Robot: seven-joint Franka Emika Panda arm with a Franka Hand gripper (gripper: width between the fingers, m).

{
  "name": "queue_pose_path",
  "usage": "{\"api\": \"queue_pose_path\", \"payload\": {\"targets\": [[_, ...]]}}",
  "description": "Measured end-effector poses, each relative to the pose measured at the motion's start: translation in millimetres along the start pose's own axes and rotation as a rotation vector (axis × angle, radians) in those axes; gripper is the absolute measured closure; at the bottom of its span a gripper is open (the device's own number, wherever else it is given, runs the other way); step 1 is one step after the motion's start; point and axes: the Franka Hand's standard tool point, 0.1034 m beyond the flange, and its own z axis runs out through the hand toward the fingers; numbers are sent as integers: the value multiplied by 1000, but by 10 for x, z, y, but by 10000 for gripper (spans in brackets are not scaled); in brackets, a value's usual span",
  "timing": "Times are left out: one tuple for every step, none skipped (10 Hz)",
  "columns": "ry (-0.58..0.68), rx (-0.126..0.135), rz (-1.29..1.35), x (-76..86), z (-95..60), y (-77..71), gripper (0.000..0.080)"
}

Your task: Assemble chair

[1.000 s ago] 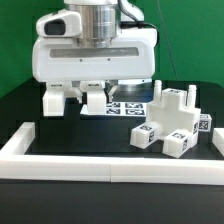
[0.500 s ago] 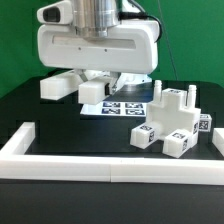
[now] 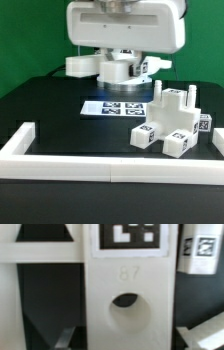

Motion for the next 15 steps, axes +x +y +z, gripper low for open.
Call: {"api": "queue_pose_path", "payload": {"targets": [[3, 0, 22, -79, -16, -154, 511], [5, -2, 49, -145, -14, -286, 511], [7, -4, 42, -149, -1, -374, 511], [6, -6, 36, -140, 18, -352, 511], [6, -7, 36, -140, 24, -349, 511], [5, -8, 37, -140, 45, -343, 511], [3, 1, 64, -162, 167, -275, 511], [6, 3, 86, -250, 218, -291, 511], [3, 6, 67, -359, 208, -388, 511], [6, 9, 64, -411, 178, -478, 511], [8, 11, 55, -447, 157, -539, 511], [10, 13, 46, -450, 134, -579, 511], [12, 15, 44, -434, 118, -588, 511], [14, 16, 45, -436, 108, -606, 511], [16, 18, 45, -455, 98, -651, 511]]}}
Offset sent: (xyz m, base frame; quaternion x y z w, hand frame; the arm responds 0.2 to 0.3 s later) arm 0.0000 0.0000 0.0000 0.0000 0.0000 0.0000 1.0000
